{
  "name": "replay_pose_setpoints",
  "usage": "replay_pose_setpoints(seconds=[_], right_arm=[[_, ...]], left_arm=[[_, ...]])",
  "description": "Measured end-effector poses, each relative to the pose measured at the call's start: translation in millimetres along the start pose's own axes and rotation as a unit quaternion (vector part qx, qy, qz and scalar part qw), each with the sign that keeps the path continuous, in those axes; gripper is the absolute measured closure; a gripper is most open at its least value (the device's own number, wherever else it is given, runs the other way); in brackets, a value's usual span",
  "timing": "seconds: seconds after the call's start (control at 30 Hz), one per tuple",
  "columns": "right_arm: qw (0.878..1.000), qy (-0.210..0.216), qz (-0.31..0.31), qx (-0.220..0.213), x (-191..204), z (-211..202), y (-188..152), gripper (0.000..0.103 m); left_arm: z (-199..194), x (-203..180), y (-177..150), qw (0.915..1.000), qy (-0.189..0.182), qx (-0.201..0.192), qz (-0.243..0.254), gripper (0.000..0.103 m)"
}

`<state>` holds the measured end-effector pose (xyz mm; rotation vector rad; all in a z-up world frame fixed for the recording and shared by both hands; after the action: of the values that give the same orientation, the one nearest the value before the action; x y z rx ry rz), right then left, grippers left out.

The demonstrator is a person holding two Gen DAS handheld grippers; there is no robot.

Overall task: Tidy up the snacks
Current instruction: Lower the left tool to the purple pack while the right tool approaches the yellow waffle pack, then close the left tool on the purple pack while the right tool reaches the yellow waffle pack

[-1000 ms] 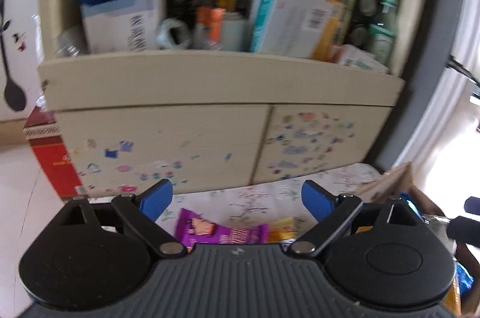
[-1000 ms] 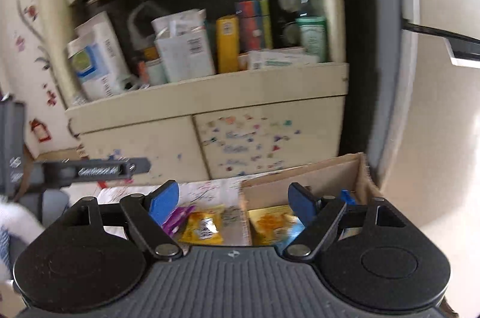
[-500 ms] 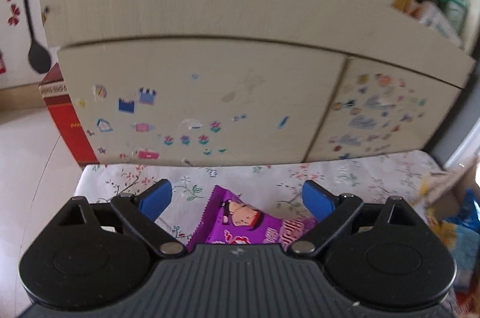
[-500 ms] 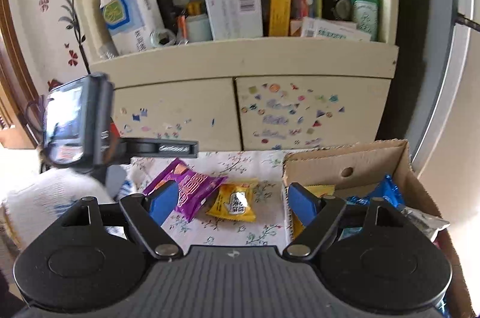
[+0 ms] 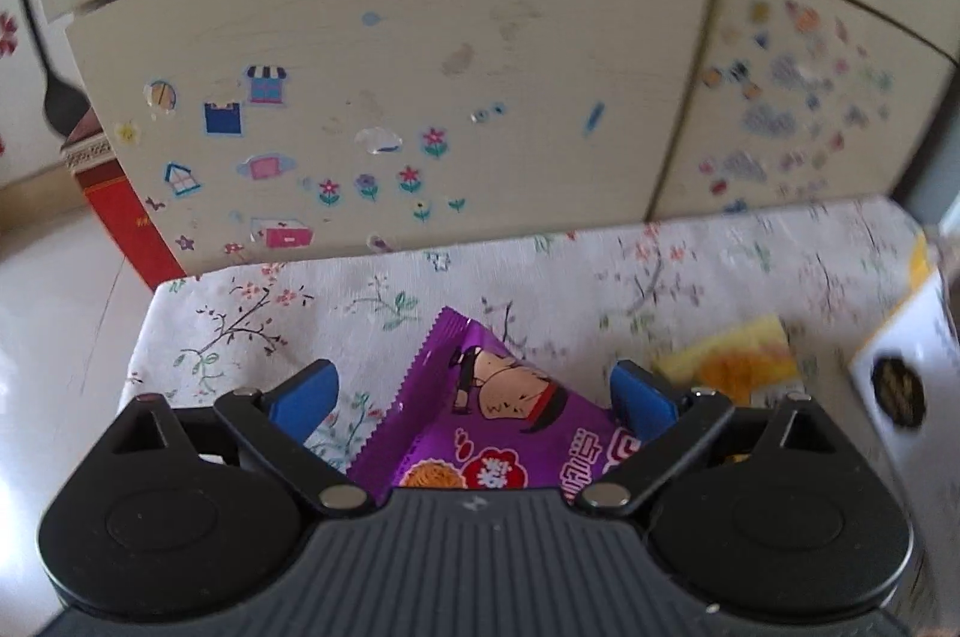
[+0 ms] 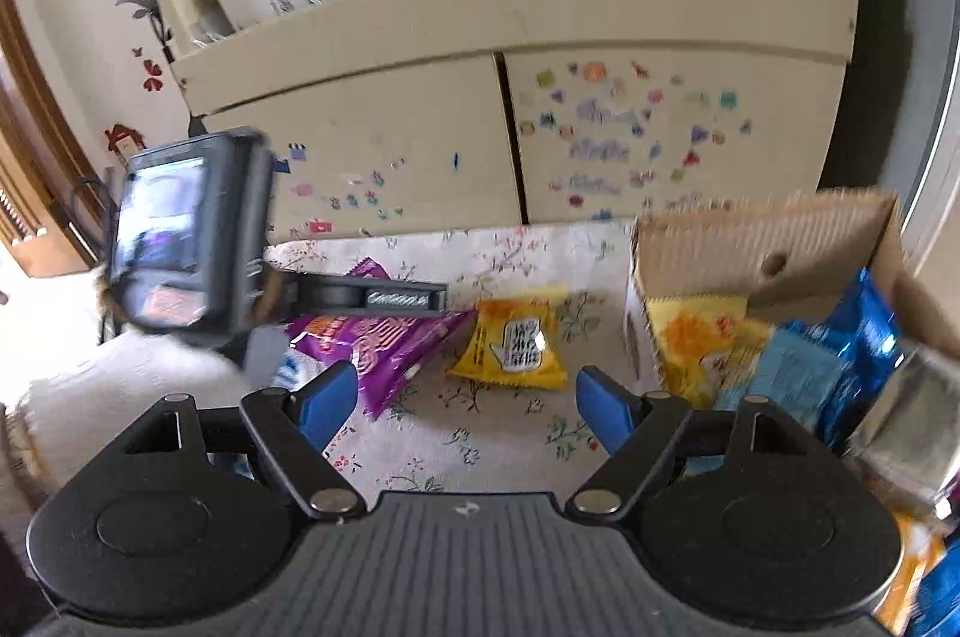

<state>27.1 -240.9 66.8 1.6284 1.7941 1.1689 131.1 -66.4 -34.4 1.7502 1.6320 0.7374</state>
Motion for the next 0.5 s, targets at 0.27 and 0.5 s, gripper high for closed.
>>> replay_pose_setpoints(seconds=[0.27,0.5], right_arm=[[0.999,-0.012,0.029,-0.002,2.2,27.4,-5.8,0.019],[0.998,-0.038,0.047,-0.001,0.8,52.6,-5.2,0.019]], left_arm=[[-25.4,27.2,-17.3,0.999,-0.021,0.01,0.038,0.006],[-35.3,51.1,-23.0,0.999,-0.04,0.018,0.01,0.006]])
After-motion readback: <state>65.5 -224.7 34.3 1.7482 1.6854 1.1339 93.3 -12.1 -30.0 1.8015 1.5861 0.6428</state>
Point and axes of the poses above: each gripper's, at about its wrist camera, not at the fingertips, and z roughly the way its jaws point, x to its left, y to its top, the point moved 3 cm from there along z, roughly the way its jaws point, and after that the axes turned 10 degrees about -x, right-handed, at the moved point
